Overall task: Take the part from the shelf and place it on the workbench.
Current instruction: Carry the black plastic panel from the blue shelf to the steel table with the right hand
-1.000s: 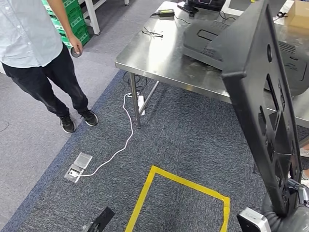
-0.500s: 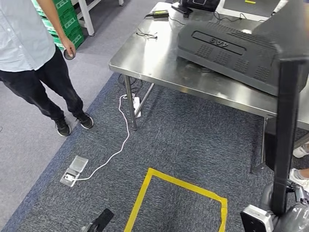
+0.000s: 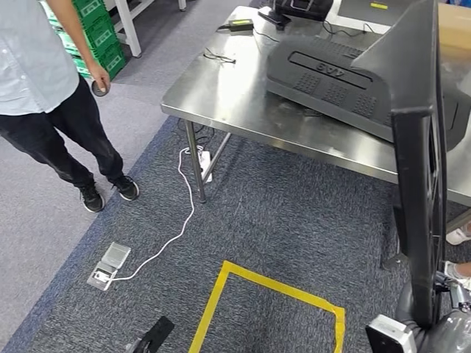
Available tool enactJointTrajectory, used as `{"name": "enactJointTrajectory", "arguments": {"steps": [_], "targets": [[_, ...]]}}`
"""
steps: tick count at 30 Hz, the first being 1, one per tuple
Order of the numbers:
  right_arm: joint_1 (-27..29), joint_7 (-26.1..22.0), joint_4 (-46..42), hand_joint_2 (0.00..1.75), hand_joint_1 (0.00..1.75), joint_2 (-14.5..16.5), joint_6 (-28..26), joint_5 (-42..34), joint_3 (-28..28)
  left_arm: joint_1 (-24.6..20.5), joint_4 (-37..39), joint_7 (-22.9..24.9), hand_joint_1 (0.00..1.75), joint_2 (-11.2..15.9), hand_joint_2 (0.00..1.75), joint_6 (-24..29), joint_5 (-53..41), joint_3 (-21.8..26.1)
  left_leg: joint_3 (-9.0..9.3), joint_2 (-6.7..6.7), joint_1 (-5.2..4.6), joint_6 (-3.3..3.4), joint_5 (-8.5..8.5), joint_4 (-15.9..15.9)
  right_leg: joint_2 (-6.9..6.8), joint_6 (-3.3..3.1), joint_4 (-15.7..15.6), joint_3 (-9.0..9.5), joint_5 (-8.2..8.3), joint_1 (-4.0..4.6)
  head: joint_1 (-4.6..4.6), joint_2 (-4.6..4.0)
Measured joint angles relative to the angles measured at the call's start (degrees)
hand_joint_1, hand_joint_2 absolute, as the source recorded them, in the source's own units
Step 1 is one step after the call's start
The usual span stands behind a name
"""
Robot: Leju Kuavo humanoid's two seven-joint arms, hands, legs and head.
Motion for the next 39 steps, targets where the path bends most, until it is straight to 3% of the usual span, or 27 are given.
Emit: {"name": "enactJointTrajectory", "arguments": {"steps": [2,3,6,7,8,9,11,12,16,18,21,22,23,24,26,28,30,33,35,37,38,39], "targets": [[0.06,-0.04,-0.07,1.75,1.75,0.07,-0.01,-0.03,-0.16,-0.08,0.00,-0.03,0.00,0.00,1.75,-0.01,-0.01,0.00,-0.01,0.12,0.04,-0.47,-0.79,0.71,0.06,-0.77,-0.49,0.48,-0.17,-0.16,-0.05,0.00],[0.02,-0.06,-0.11,1.75,1.75,0.12,-0.02,-0.03,-0.22,-0.13,0.00,-0.05,0.00,0.00,1.75,-0.01,-0.01,0.00,-0.80,0.13,0.02,-0.59,-1.82,2.60,0.05,-1.16,-0.79,0.83,-0.26,-0.27,-0.11,0.00],[0.00,-0.10,-0.17,1.75,1.75,0.21,-0.02,-0.09,-0.38,0.05,0.00,-0.08,0.00,0.01,1.75,-0.01,0.01,0.00,-6.74,0.13,-0.10,-0.62,-5.85,13.34,0.04,-2.02,-0.98,1.70,-0.95,-0.10,-0.25,0.00],[0.04,-0.11,-0.17,1.75,1.75,0.21,-0.02,-0.17,-0.43,0.18,0.00,-0.09,0.00,0.01,1.75,-0.01,0.01,0.00,-8.41,0.13,-0.14,-0.55,-6.01,15.69,0.12,-2.13,-0.97,2.07,-1.27,0.01,-0.26,0.00],[0.07,-0.12,-0.17,1.75,1.75,0.21,-0.01,-0.27,-0.49,0.27,0.00,-0.10,0.00,0.01,1.75,-0.02,0.01,0.00,-9.16,0.13,-0.18,-0.40,-4.97,16.01,0.26,-2.14,-0.97,2.57,-1.63,0.11,-0.26,0.00],[0.08,-0.13,-0.17,1.75,1.75,0.21,-0.01,-0.39,-0.54,0.32,0.00,-0.10,0.00,0.01,1.75,-0.02,0.01,0.00,-8.83,0.13,-0.24,-0.15,-2.79,14.07,0.41,-2.08,-0.97,3.21,-2.07,0.19,-0.26,0.00],[0.06,-0.14,-0.16,1.75,1.75,0.21,0.01,-0.63,-0.63,0.34,0.00,-0.11,0.00,0.01,1.75,-0.02,0.01,0.00,-6.46,0.10,-0.50,0.51,1.95,7.27,0.62,-1.76,-0.98,4.60,-3.06,0.33,-0.22,0.00],[0.03,-0.14,-0.15,1.75,1.75,0.21,0.02,-0.79,-0.65,0.33,0.00,-0.11,0.00,0.01,1.75,-0.02,0.00,0.00,-5.28,0.07,-0.67,0.78,3.10,4.50,0.70,-1.47,-0.96,5.04,-3.47,0.39,-0.20,0.00],[0.01,-0.12,-0.15,1.75,1.75,0.18,0.02,-1.30,-0.68,0.25,0.00,-0.09,0.00,0.02,1.75,-0.02,-0.02,0.01,-3.75,-0.08,-0.90,1.46,2.24,1.43,0.72,-0.14,-0.82,5.29,-3.90,0.31,-0.18,0.00],[-0.04,-0.12,-0.21,1.75,1.75,0.17,0.01,-1.32,-0.69,0.28,0.00,-0.10,0.00,0.01,1.75,-0.01,-0.02,0.02,-2.89,-0.15,-0.50,1.89,2.08,0.81,0.59,0.48,1.34,4.46,-4.80,0.26,-0.10,0.00],[-0.01,-0.11,-0.22,1.75,1.75,0.13,0.00,-1.52,-0.67,0.22,0.00,-0.11,0.00,-0.07,1.75,-0.03,-0.01,0.02,-1.72,-0.15,-0.23,2.22,1.34,0.48,0.39,1.50,11.02,-1.39,-8.05,-0.12,0.01,0.00],[0.03,-0.10,-0.19,1.75,1.75,0.11,0.01,-1.61,-0.66,0.26,0.00,-0.11,0.00,-0.08,1.75,-0.03,-0.01,0.02,-1.30,-0.16,-0.23,2.21,0.95,0.48,0.32,1.70,13.52,-3.38,-8.43,-0.24,0.02,0.00],[0.05,-0.09,-0.16,1.75,1.75,0.08,0.01,-1.66,-0.66,0.32,0.00,-0.11,0.00,-0.08,1.75,-0.03,-0.01,0.02,-0.76,-0.17,-0.23,2.16,0.52,0.49,0.25,1.80,14.22,-4.56,-7.82,-0.32,0.03,0.00],[0.05,-0.08,-0.14,1.75,1.75,0.04,0.01,-1.69,-0.66,0.37,0.00,-0.11,0.00,-0.09,1.75,-0.04,0.00,0.02,-0.09,-0.18,-0.23,2.08,0.05,0.48,0.19,1.77,12.85,-4.71,-6.14,-0.35,0.03,0.00],[0.03,-0.07,-0.09,1.75,1.75,-0.04,0.01,-1.76,-0.66,0.40,0.01,-0.13,0.00,-0.14,1.75,-0.08,0.01,0.02,1.47,-0.16,-0.21,1.81,-0.99,0.37,-0.05,1.30,6.46,-3.12,-1.18,-0.21,0.02,0.00],[0.02,-0.05,0.01,1.75,1.75,-0.12,0.02,-1.83,-0.64,0.24,0.02,-0.13,0.00,-0.20,1.75,-0.11,0.00,0.02,2.37,-0.08,-0.21,1.28,-1.80,0.15,-0.43,0.41,1.95,-2.05,1.14,0.29,-0.03,0.00],[0.04,0.03,0.08,1.75,1.75,-0.16,0.03,-1.88,-0.67,0.10,0.02,-0.14,0.00,-0.24,1.75,-0.19,0.00,0.02,2.86,0.04,-0.24,0.55,-2.04,-0.09,-0.52,-0.57,0.85,-1.91,0.76,0.72,-0.10,0.00],[-0.08,0.18,0.04,1.75,1.75,-0.22,0.01,-1.89,-0.71,-0.03,0.02,-0.06,0.00,-0.28,1.75,0.00,0.01,0.02,3.05,0.12,-0.19,-0.12,-2.79,1.47,-0.21,-1.63,-0.45,-0.14,0.72,0.37,-0.25,0.00],[-0.20,0.33,0.03,1.75,1.75,-0.24,0.00,-1.87,-0.69,-0.20,0.02,0.20,0.00,-0.27,1.75,0.77,0.00,0.02,-0.08,0.11,-0.18,-0.35,-4.93,7.26,-0.06,-2.12,-0.87,0.77,0.38,0.27,-0.35,0.00],[-0.22,0.65,0.03,1.75,1.75,-0.25,0.01,-1.82,-0.68,-0.16,0.02,0.73,0.00,-0.27,1.75,1.86,-0.04,0.02,-4.69,0.11,-0.18,-0.63,-7.31,13.74,0.26,-2.40,-0.87,1.24,-0.16,0.29,-0.39,0.00],[-0.19,0.80,0.03,1.75,1.75,-0.25,0.02,-1.76,-0.68,-0.09,0.02,1.02,0.00,-0.27,1.75,2.36,-0.14,0.02,-6.21,0.11,-0.17,-0.68,-7.22,14.96,0.51,-2.41,-0.87,1.55,-0.47,0.29,-0.39,0.00],[-0.18,0.92,0.03,1.75,1.75,-0.25,0.02,-1.70,-0.68,-0.04,0.02,1.27,0.00,-0.27,1.75,2.75,-0.28,0.02,-6.83,0.10,-0.16,-0.66,-5.77,14.16,0.81,-2.35,-0.87,1.98,-0.79,0.29,-0.39,0.00]]}}
